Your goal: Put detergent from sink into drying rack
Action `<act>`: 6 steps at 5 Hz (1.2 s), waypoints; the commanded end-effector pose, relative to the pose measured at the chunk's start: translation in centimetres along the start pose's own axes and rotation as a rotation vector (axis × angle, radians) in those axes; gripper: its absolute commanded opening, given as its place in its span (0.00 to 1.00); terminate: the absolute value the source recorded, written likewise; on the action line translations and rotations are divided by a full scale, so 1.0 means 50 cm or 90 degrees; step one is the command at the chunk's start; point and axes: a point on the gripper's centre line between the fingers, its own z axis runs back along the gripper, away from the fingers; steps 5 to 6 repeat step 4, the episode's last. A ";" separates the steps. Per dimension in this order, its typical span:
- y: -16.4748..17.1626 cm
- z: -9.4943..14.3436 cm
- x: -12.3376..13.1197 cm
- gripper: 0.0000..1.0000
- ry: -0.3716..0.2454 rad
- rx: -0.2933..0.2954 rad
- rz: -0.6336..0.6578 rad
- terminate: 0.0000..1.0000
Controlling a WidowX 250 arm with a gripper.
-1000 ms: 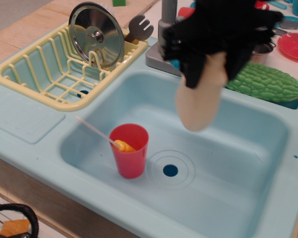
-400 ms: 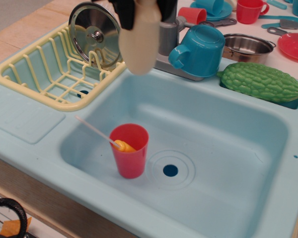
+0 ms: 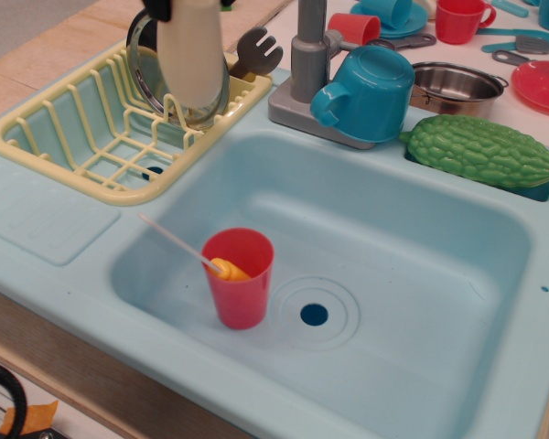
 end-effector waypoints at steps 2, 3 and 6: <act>0.054 -0.027 0.045 1.00 0.018 -0.046 -0.033 0.00; 0.054 -0.027 0.045 1.00 0.018 -0.046 -0.033 0.00; 0.054 -0.027 0.045 1.00 0.018 -0.046 -0.033 1.00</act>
